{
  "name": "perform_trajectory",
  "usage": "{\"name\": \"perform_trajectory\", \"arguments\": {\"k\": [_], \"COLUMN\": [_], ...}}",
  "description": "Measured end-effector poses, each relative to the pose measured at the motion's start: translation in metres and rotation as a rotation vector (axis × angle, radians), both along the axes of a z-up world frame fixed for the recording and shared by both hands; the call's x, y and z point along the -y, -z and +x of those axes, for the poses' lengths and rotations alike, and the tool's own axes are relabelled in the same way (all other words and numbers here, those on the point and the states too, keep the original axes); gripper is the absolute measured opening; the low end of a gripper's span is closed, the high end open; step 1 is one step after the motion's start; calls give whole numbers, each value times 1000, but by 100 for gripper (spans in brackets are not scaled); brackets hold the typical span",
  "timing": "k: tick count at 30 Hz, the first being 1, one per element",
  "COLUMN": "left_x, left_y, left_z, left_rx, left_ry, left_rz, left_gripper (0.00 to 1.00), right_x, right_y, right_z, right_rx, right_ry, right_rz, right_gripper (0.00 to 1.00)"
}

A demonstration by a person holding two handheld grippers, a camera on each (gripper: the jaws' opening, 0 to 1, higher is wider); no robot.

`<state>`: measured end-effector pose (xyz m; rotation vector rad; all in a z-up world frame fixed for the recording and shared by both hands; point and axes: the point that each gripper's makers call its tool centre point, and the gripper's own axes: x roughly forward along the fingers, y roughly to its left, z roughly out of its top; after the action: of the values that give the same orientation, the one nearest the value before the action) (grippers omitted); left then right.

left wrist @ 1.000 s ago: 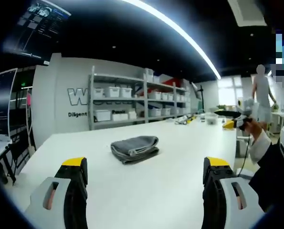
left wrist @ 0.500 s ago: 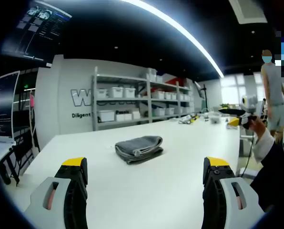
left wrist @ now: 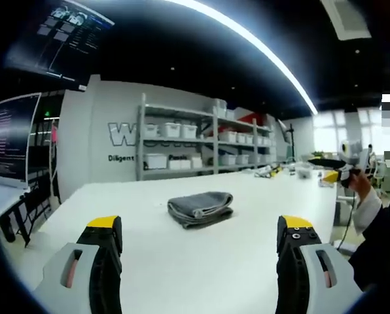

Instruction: Open the folded towel by lifting each exposed corner and separating the folded layers until the towel lies flat within the target outline without major curled edges

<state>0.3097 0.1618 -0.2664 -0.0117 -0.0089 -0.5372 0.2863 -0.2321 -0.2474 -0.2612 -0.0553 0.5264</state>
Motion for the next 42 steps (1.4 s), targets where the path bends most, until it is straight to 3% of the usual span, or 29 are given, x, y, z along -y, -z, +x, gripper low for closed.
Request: {"name": "perform_trajectory", "arguments": {"k": [14, 31, 36, 42], "left_x": [11, 8, 20, 23], "left_y": [-1, -13, -13, -18], "left_z": [-3, -8, -13, -15], "left_rx": [5, 25, 8, 30], "left_ry": [39, 41, 109, 102], "left_rz": [15, -73, -97, -83], "left_gripper": [99, 100, 100, 100], "right_x": [-11, -10, -12, -13], "right_y": [-6, -17, -18, -21], "right_z": [2, 11, 16, 16], "right_rx": [7, 16, 14, 22], "right_ry": [-46, -26, -25, -30], "right_rz": [40, 61, 57, 58], "right_gripper": [99, 99, 99, 99]}}
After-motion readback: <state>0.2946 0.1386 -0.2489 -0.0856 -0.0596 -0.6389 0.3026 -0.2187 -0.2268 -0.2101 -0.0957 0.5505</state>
